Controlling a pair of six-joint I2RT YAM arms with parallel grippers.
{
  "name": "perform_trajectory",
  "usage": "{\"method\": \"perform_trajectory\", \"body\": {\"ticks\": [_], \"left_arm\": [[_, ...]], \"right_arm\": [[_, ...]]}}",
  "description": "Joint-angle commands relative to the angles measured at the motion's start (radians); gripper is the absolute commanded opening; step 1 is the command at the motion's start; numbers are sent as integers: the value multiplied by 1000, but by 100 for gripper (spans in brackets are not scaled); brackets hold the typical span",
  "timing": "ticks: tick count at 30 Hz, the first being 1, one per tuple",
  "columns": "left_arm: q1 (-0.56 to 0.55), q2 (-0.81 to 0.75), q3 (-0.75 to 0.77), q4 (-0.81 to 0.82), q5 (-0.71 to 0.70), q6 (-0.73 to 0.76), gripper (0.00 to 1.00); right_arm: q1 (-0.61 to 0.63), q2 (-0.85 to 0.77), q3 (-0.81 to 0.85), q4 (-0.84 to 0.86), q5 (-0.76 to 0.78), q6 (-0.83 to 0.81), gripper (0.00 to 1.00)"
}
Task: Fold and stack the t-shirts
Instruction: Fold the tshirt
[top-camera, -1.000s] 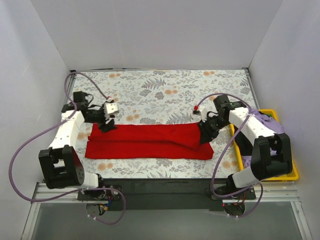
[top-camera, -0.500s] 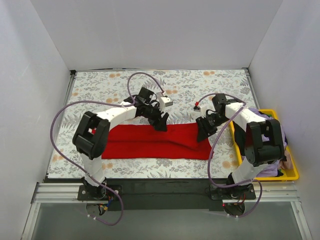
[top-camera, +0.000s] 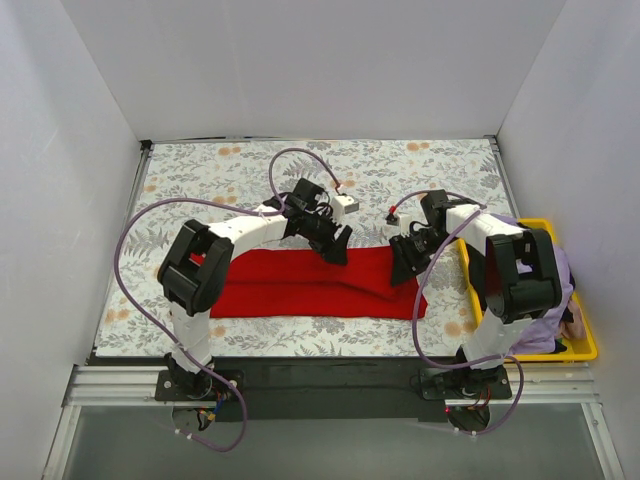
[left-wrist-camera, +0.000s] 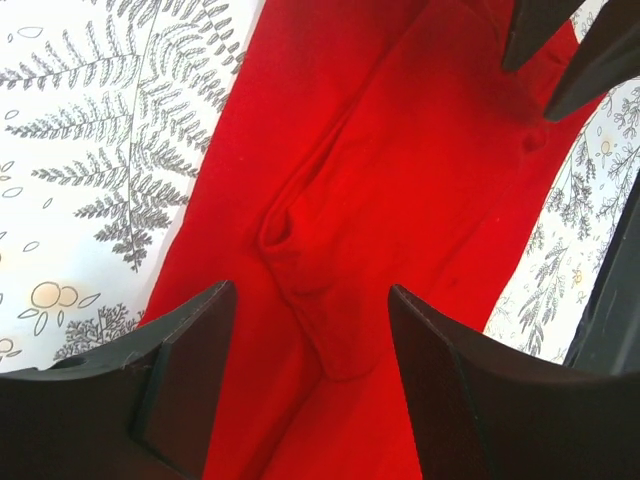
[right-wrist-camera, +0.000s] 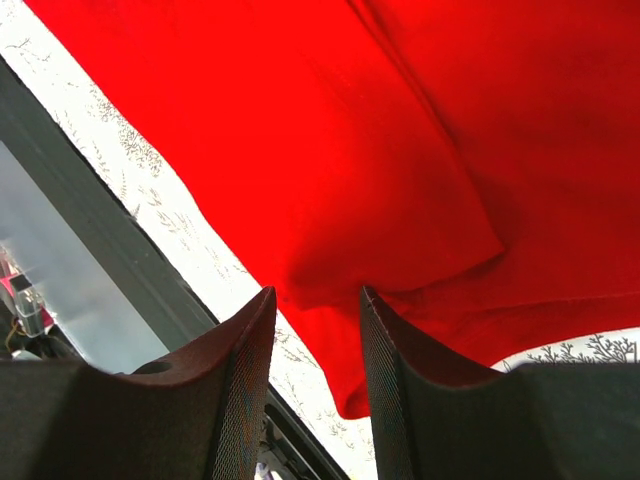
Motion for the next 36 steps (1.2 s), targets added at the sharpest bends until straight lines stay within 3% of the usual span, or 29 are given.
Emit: {"method": "perform_trajectory", "body": {"ticks": [1, 15, 20, 29, 32, 36], "left_arm": [[-20, -4, 36, 22, -19, -9, 60], [-45, 45, 49, 34, -86, -27, 46], [-53, 55, 59, 30, -73, -27, 26], [-56, 53, 62, -7, -60, -18, 12], [-56, 35, 54, -18, -57, -20, 0], [-56, -19, 19, -20, -33, -27, 0]], "right_arm": [[0, 16, 16, 14, -3, 21, 46], [0, 30, 7, 11, 43, 28, 45], [0, 17, 2, 9, 58, 27, 44], [0, 11, -10, 5, 75, 14, 43], [0, 11, -9, 5, 77, 13, 43], [0, 16, -4, 5, 71, 5, 43]]}}
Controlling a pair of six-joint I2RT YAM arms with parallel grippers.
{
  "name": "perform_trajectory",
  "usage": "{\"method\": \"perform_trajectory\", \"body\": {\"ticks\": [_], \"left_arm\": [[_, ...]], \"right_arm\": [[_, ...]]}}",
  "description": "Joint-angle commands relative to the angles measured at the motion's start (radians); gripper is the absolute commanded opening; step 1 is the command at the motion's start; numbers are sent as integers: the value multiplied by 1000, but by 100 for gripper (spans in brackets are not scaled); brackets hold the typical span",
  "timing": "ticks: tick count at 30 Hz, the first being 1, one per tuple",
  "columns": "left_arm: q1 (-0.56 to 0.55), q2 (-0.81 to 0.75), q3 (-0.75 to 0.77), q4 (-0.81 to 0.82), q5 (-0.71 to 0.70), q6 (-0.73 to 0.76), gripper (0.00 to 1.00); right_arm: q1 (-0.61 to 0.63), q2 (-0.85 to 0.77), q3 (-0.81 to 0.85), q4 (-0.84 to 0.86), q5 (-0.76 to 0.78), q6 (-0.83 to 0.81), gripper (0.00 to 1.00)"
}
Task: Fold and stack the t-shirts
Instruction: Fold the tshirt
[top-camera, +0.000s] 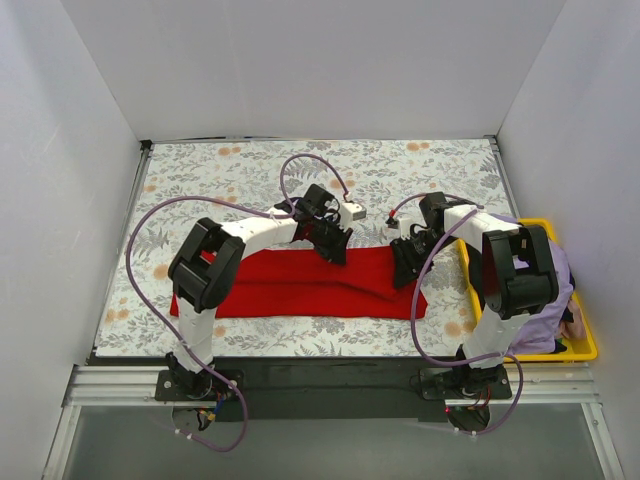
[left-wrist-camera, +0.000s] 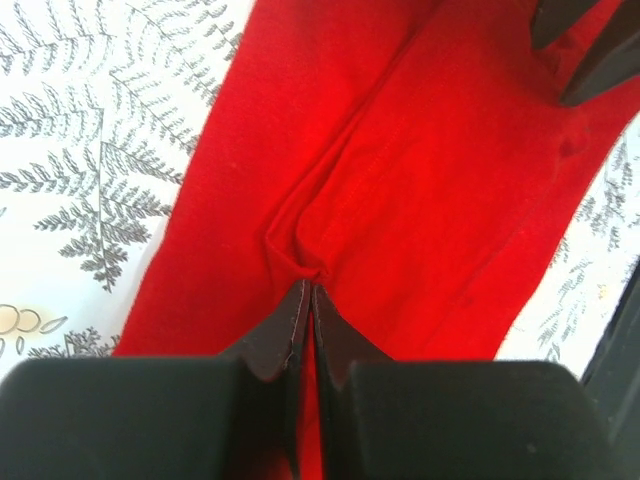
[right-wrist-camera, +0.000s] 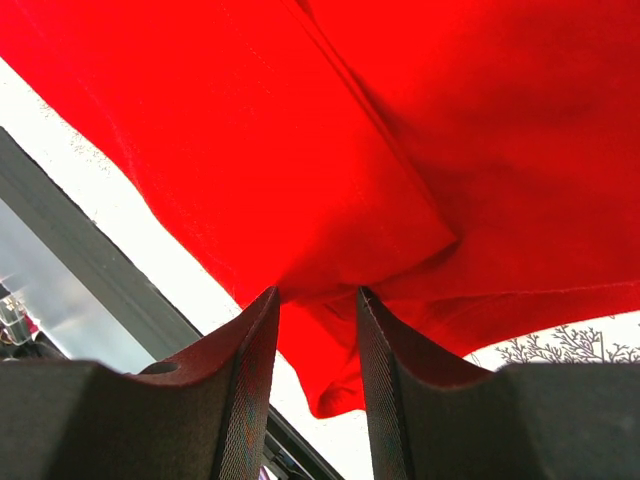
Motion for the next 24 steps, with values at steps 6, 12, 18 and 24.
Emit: {"method": "perform_trajectory", "body": {"ticks": [6, 12, 18, 24], "left_arm": [[-4, -148, -57, -15, 48, -15, 0], [-4, -167, -62, -13, 51, -19, 0], [-4, -161, -60, -13, 49, -10, 0], [-4, -158, -51, -15, 45, -4, 0]], "right_arm": [[0, -28, 0, -6, -26, -16, 45], [-6, -59, 28, 13, -38, -17, 47], [-37, -43, 112, 28, -17, -17, 53], [-37, 27, 152, 40, -5, -8, 50]]}}
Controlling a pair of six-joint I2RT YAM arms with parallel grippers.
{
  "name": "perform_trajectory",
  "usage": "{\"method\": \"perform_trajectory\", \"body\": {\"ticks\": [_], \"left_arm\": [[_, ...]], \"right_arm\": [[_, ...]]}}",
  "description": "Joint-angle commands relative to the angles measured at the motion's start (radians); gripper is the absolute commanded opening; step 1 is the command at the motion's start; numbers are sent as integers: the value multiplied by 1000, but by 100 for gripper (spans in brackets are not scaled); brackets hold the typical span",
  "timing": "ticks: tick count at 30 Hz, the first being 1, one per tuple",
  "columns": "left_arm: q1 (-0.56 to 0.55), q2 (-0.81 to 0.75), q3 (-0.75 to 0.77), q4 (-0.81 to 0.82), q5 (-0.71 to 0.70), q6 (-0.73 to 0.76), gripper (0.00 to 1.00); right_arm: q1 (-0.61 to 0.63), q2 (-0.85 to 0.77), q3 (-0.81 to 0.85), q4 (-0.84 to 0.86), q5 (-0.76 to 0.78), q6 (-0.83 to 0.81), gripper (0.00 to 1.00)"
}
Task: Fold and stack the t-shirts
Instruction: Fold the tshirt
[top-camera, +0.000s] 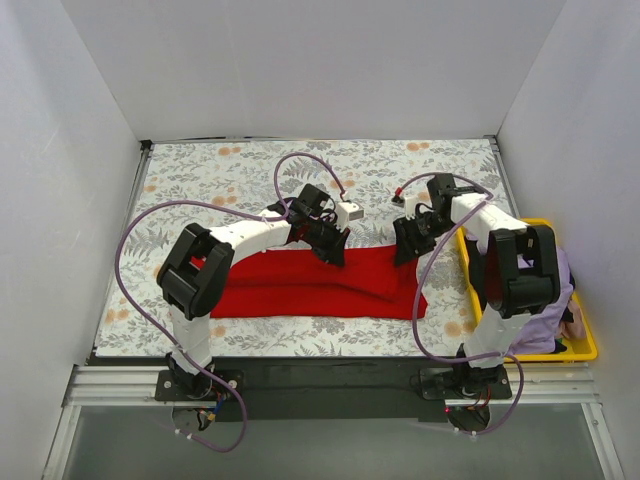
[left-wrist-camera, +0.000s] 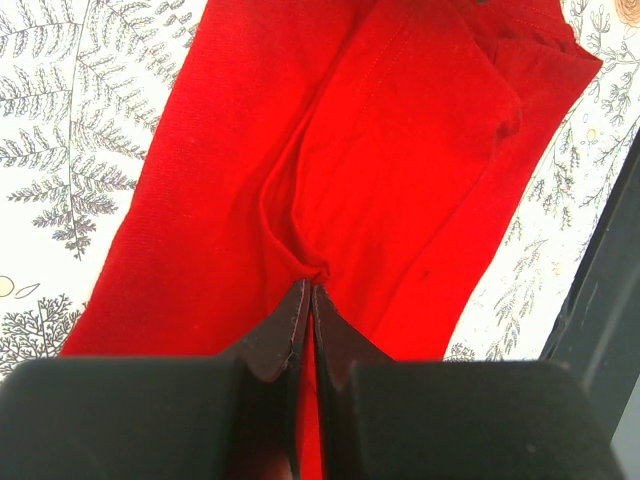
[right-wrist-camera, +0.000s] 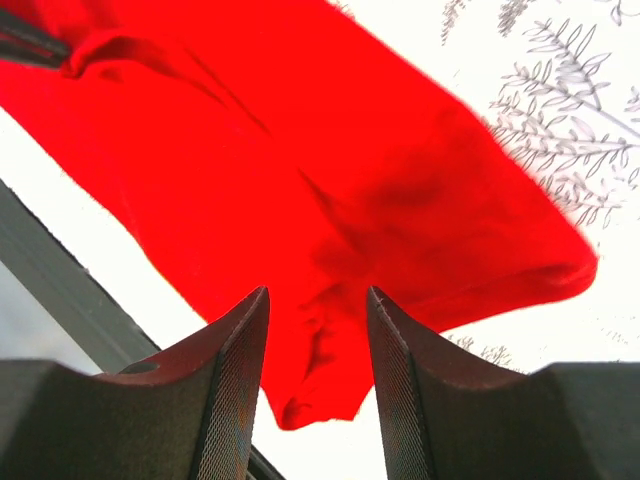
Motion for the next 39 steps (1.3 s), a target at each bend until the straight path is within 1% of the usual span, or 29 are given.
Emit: {"method": "perform_trajectory", "body": {"ticks": [1, 10, 18, 22, 23, 25, 26, 29, 35, 39], "left_arm": [[-4, -69, 4, -4, 12, 13, 0], [-4, -56, 19, -7, 15, 17, 0], [-4, -65, 2, -10, 15, 25, 0], [-4, -80, -12, -10, 20, 28, 0], [-4, -82, -16, -10, 20, 30, 0], [-4, -89, -21, -10, 21, 30, 0], [-4, -98, -22, -10, 21, 30, 0], [-4, -138, -45, -13, 32, 36, 0], [-4, -215, -130, -46, 50, 86, 0], [-4, -243, -179, -57, 104, 93, 0]], "right_arm": [[1, 43, 36, 16, 0, -1, 50], [8, 117, 40, 32, -15, 16, 46], [19, 71, 17, 19, -66, 19, 38], [18, 28, 7, 3, -69, 13, 25], [18, 22, 8, 2, -68, 11, 18], [19, 7, 5, -9, -69, 7, 10], [19, 2, 3, -14, -69, 7, 2], [21, -27, -6, -38, -86, -10, 1], [50, -115, -52, -89, -107, -96, 1], [71, -158, -105, -116, -94, -143, 1]]}}
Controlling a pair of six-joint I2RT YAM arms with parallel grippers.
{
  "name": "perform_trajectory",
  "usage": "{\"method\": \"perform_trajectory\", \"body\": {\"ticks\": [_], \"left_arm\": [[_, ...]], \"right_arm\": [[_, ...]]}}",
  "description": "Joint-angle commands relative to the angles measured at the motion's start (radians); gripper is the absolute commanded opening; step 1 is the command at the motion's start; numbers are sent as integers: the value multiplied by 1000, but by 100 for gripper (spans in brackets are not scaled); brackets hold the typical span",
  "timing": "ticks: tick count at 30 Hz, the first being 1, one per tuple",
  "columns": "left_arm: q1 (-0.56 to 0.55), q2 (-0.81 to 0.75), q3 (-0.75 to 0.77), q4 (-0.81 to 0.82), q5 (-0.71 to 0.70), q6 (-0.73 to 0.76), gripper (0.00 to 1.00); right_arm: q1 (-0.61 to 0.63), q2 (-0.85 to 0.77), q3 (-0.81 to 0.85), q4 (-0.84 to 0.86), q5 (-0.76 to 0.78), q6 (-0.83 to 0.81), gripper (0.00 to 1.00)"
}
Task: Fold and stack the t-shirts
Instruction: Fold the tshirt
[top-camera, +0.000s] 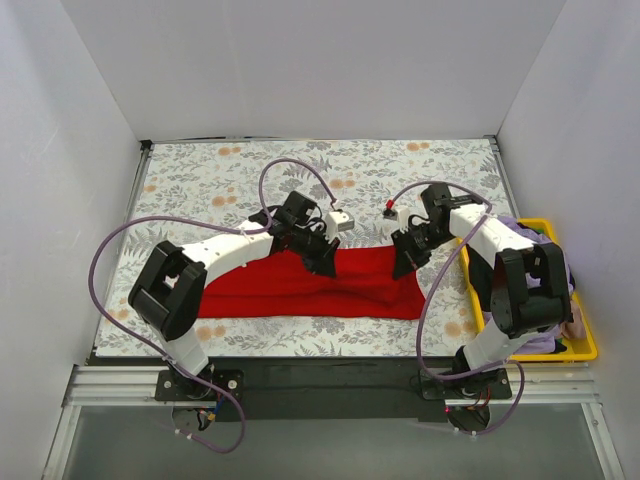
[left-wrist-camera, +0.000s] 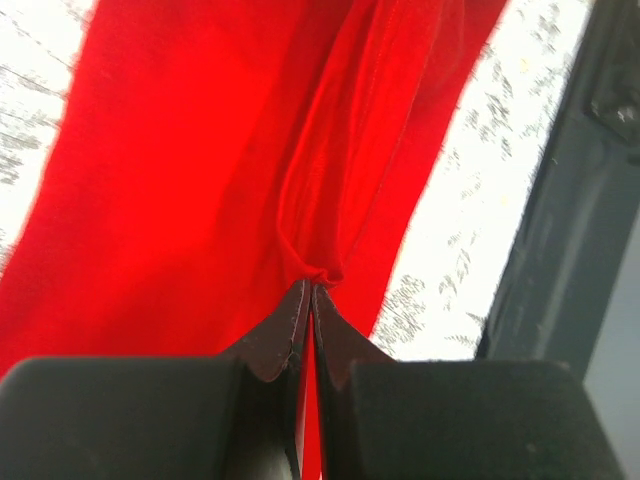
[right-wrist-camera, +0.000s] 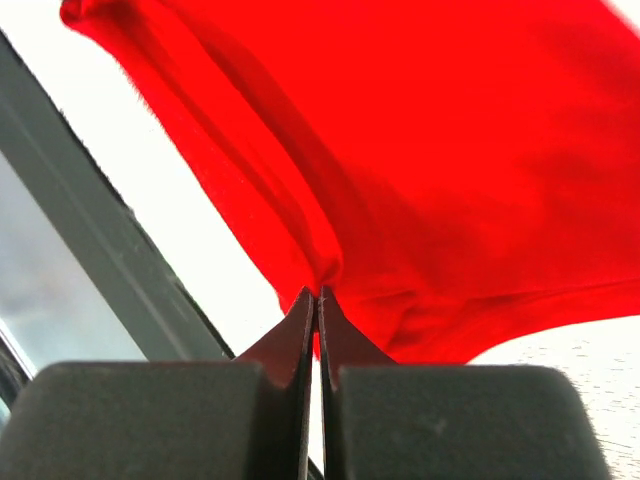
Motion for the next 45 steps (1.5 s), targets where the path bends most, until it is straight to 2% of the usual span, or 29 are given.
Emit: {"method": "perform_trajectory", "body": {"ticks": [1, 10, 18, 24, 25, 27, 30, 31, 35, 38, 41, 44, 45], "left_arm": [[-4, -49, -43, -24, 59, 25, 0], [-4, 2, -49, 2, 45, -34, 0], [-2, 52, -55, 20, -85, -44, 0], [-2, 75, -60, 19, -120, -54, 0], [-2, 84, -57, 19, -126, -60, 1], [-1, 89, -53, 14, -131, -68, 5], [25, 60, -53, 3, -75, -80, 17], [39, 40, -58, 6, -9, -87, 25], [131, -116, -104, 46, 94, -114, 42], [217, -179, -119, 77, 120, -142, 49], [310, -225, -126, 77, 127, -148, 51], [382, -247, -112, 36, 101, -104, 51], [396, -245, -103, 16, 82, -87, 52]], "right_arm": [[24, -49, -36, -62, -12, -69, 1], [35, 11, 6, -25, 35, -57, 1], [44, 138, 109, 12, 113, -40, 1], [99, 201, 97, 30, 173, -26, 1], [107, 201, 92, 45, 187, -18, 4], [119, 206, 86, 62, 233, -6, 9], [119, 214, 105, 87, 300, 17, 21], [119, 218, 121, 93, 317, 20, 22], [122, 269, 198, 116, 417, 3, 22], [122, 345, 307, 141, 472, -27, 23], [130, 450, 419, 165, 532, -63, 25], [142, 585, 626, 208, 618, -101, 25], [147, 662, 767, 223, 630, -109, 25]]}}
